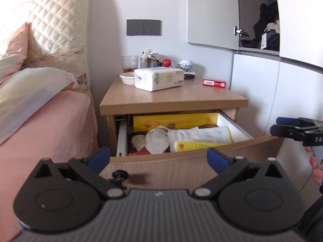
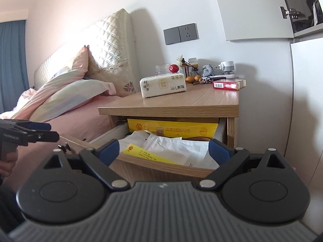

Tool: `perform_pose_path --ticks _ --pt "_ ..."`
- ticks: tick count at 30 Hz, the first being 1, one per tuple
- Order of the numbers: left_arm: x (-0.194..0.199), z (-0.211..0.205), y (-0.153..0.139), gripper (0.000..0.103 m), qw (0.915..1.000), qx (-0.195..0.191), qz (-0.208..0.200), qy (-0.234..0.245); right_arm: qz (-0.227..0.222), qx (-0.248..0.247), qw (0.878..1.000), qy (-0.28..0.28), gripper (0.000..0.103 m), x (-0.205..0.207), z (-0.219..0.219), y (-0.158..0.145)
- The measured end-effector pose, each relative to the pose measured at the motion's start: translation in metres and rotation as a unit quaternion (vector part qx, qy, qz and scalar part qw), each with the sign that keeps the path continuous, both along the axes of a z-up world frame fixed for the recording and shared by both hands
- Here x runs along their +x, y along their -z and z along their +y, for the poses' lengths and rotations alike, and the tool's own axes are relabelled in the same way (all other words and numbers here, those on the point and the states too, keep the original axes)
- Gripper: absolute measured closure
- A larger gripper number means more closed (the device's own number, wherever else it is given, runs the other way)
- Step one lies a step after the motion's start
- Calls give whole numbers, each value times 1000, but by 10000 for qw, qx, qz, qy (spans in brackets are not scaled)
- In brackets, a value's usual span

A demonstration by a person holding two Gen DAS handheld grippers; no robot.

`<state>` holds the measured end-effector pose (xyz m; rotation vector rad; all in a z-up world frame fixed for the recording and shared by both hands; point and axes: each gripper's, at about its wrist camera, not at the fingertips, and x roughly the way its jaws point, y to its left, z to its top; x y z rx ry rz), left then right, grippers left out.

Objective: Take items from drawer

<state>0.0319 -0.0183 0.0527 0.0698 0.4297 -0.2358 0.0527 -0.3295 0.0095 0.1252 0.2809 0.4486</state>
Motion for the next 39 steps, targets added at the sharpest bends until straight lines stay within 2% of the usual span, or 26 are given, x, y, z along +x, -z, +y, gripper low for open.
perform_pose_path --ticks 5,12,16,30,39 --pt "-13 -20 6 0 9998 168 -107 37 -112 -31 9999 -34 6 -5 3 -1" --pt "-23 -33 8 0 9991 271 -324 -69 4 -54 10000 13 6 3 2 2" --pt "-25 -33 9 0 9991 183 -368 -74 66 -118 9999 6 6 7 5 5" --pt "-11 -17 16 0 9996 -202 -108 -158 232 -167 9995 -106 6 20 16 11" --pt "-11 -13 16 0 9993 -247 -120 -241 233 -150 9995 -125 6 18 18 11"
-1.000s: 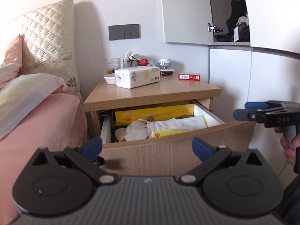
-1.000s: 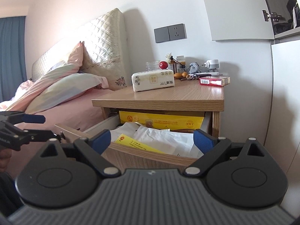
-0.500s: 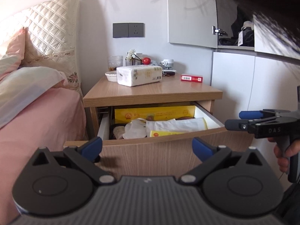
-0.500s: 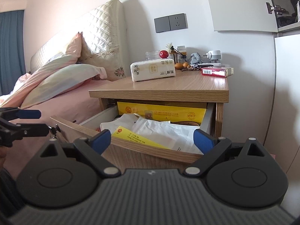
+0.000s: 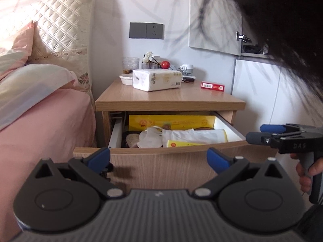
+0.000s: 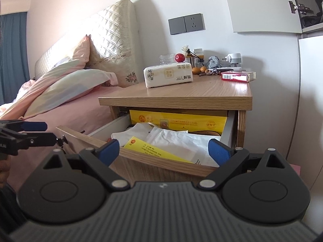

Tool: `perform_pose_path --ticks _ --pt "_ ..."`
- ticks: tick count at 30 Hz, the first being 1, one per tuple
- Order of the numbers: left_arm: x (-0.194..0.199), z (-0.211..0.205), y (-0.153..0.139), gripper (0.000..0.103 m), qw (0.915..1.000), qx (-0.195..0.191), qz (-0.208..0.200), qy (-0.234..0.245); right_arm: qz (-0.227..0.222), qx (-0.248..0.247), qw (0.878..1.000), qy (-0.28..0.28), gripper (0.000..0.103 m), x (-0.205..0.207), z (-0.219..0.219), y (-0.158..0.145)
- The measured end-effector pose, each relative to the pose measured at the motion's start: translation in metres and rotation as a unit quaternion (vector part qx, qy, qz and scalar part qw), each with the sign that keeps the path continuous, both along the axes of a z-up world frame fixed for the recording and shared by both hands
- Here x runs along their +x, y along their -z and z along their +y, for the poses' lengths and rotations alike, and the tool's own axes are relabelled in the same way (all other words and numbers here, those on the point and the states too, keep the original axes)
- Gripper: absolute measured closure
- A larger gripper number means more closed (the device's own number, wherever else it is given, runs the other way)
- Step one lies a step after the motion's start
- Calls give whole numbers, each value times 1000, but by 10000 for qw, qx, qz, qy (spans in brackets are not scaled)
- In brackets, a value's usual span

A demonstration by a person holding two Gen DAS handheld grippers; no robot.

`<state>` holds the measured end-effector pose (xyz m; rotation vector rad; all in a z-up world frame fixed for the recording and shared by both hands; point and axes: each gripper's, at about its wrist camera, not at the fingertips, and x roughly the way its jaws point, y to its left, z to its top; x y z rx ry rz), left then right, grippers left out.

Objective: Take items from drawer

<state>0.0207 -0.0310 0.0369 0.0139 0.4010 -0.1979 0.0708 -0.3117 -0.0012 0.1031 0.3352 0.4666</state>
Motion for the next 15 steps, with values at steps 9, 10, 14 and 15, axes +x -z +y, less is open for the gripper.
perform_pose_path --ticks 9,10,14,15 --pt "1 10 -1 0 9995 -308 4 -72 30 -7 10000 7 6 1 0 1" --pt "2 11 -1 0 9995 -309 7 -78 33 -5 10000 9 6 1 1 1" --pt "3 13 0 0 9993 -372 53 -88 23 -7 10000 -17 6 2 3 1" --pt "3 13 0 0 9991 -397 65 -91 22 -4 10000 -24 6 2 3 1"
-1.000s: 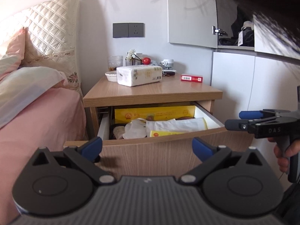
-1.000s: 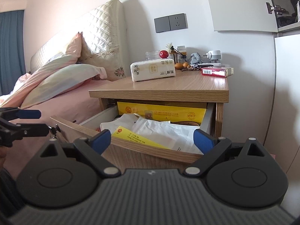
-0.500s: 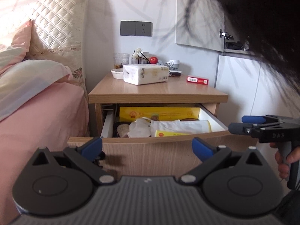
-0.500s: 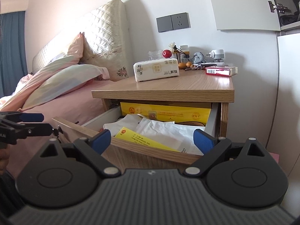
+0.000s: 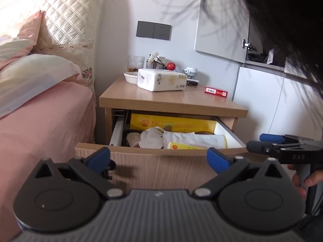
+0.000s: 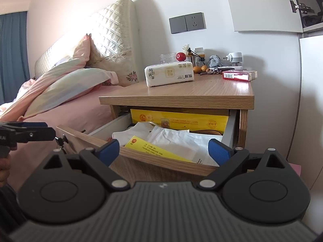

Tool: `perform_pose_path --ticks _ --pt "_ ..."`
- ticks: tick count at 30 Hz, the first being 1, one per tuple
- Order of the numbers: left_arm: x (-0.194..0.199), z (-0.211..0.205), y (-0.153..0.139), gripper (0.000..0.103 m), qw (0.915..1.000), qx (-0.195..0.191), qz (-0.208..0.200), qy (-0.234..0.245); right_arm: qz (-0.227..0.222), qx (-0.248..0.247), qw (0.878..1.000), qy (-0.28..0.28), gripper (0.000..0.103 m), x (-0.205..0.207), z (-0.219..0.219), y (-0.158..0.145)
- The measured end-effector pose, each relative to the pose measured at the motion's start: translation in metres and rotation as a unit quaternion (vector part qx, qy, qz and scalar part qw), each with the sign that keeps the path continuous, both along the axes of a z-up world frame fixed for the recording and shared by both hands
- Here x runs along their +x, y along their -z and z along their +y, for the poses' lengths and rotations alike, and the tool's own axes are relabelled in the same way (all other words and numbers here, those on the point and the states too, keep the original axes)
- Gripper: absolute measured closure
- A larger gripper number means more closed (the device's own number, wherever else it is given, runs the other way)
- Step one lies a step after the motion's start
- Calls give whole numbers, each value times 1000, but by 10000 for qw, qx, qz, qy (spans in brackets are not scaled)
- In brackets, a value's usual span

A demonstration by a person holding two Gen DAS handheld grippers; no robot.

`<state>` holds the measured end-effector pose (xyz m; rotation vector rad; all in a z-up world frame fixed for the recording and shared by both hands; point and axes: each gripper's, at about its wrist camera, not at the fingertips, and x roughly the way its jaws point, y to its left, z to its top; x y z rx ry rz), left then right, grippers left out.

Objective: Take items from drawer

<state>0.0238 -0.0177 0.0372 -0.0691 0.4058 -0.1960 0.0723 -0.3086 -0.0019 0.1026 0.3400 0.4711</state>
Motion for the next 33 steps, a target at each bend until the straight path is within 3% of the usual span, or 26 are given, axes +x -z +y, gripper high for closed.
perform_pose_path --ticks 17,26,33 --pt "4 9 1 0 9992 -248 262 -141 20 83 10000 18 6 0 -2 0" --pt "3 9 0 0 9997 -98 136 -183 138 223 9996 -125 6 7 -6 -3" --pt "-2 6 -1 0 9996 178 -103 -182 533 -413 9946 -794 6 49 13 -31"
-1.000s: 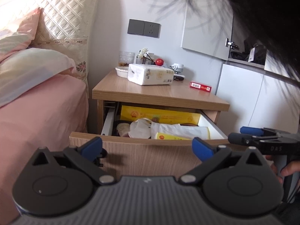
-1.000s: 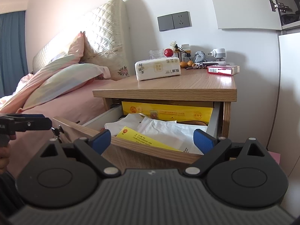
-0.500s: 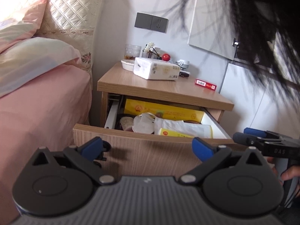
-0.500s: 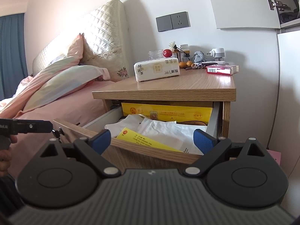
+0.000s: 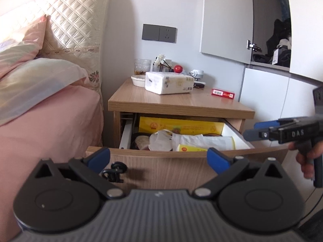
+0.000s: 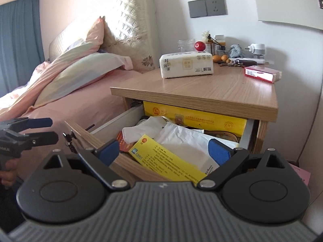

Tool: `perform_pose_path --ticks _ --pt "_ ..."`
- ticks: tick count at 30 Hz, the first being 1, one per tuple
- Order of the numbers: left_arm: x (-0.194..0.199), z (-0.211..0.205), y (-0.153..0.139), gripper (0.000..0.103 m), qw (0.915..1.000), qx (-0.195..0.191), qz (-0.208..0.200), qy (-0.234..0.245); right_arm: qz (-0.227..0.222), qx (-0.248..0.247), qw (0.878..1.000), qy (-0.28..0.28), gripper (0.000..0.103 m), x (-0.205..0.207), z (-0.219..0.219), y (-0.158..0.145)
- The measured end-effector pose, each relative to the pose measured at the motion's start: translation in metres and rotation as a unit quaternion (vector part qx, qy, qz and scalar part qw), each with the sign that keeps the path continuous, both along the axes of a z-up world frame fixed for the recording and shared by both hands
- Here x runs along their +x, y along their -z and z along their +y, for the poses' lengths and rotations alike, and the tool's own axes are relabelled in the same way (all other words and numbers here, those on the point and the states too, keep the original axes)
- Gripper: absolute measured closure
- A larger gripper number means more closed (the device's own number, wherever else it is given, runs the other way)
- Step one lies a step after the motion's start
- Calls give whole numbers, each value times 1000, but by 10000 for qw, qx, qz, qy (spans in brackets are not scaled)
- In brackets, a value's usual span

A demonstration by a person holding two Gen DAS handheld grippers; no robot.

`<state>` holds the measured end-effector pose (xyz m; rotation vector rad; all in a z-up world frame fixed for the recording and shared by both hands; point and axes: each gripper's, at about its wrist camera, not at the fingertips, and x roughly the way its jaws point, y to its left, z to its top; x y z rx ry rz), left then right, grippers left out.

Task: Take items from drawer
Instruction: 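Reach the right gripper down into the drawer over the yellow medicine box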

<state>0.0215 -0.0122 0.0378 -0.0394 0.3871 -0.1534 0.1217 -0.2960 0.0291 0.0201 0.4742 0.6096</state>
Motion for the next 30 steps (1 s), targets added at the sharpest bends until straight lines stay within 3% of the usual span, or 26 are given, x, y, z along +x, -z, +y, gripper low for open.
perform_pose_path --ticks 3,8,11,13,27,30 --pt "-1 -2 2 0 10000 50 17 46 319 -259 9991 -143 7 33 12 -15" --pt "-5 -9 7 0 9995 145 -38 261 1525 -690 9848 -457 7 94 43 -11" --pt "-8 -12 9 0 9991 236 -84 330 2084 -973 9714 -594 23 116 62 2" --pt "-9 -12 9 0 9990 267 -105 332 2313 -1197 9634 -639 24 126 74 9" --pt "-11 -8 9 0 9990 241 -37 382 2816 -2417 9218 -1125 28 149 140 31" --pt "-13 -9 8 0 9987 247 -82 445 2829 -2533 9178 -1160 28 150 148 33"
